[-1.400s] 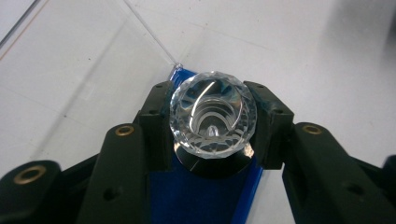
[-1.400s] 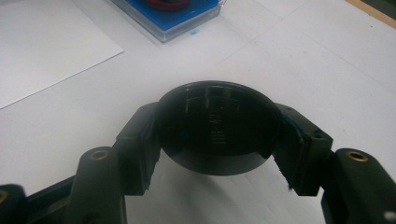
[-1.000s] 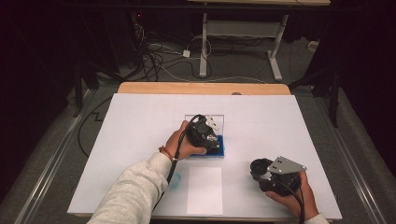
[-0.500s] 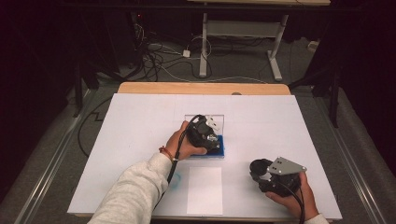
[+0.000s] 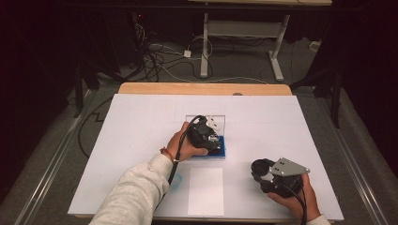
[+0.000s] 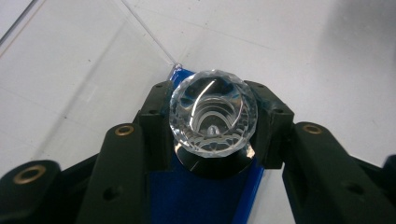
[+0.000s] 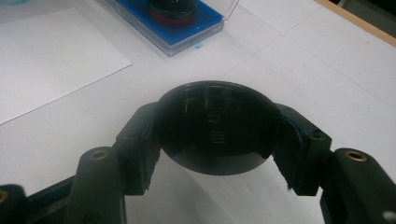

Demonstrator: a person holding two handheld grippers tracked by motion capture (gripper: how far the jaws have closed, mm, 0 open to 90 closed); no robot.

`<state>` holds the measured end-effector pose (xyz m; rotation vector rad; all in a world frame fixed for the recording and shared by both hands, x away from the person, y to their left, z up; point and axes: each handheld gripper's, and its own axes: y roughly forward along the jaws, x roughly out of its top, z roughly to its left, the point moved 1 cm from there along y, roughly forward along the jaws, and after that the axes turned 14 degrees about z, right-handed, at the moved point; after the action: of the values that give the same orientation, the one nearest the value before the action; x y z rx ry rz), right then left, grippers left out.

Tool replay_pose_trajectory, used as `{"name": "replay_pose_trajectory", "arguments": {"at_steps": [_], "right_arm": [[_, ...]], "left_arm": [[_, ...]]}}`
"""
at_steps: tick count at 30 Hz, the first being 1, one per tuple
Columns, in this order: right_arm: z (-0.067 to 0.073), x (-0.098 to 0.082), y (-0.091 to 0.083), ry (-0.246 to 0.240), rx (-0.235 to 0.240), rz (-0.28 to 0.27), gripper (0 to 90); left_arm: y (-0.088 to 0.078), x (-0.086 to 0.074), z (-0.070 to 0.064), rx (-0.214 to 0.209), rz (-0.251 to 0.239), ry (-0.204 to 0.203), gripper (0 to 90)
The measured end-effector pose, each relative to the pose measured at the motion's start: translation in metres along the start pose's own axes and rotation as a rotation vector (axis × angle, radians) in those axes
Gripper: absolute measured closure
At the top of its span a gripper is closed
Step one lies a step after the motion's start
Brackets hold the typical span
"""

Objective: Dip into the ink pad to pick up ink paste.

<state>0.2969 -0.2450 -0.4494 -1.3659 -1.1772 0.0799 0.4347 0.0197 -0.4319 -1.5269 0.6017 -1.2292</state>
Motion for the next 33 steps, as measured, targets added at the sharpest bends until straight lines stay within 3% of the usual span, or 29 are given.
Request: {"name": "replay_pose_trajectory", "arguments": {"at_steps": [24, 33], "right_arm": [[0.000, 0.000, 0.001, -0.005, 0.002, 0.004, 38.6], [-0.001, 0.000, 0.001, 0.002, 0.001, 0.003, 38.6]], "left_arm": [[0.000, -0.001, -0.003, 0.029, -0.021, -0.004, 55.0], [-0.027, -0.011, 0.001, 0.046, -0.093, -0.013, 54.9]]}}
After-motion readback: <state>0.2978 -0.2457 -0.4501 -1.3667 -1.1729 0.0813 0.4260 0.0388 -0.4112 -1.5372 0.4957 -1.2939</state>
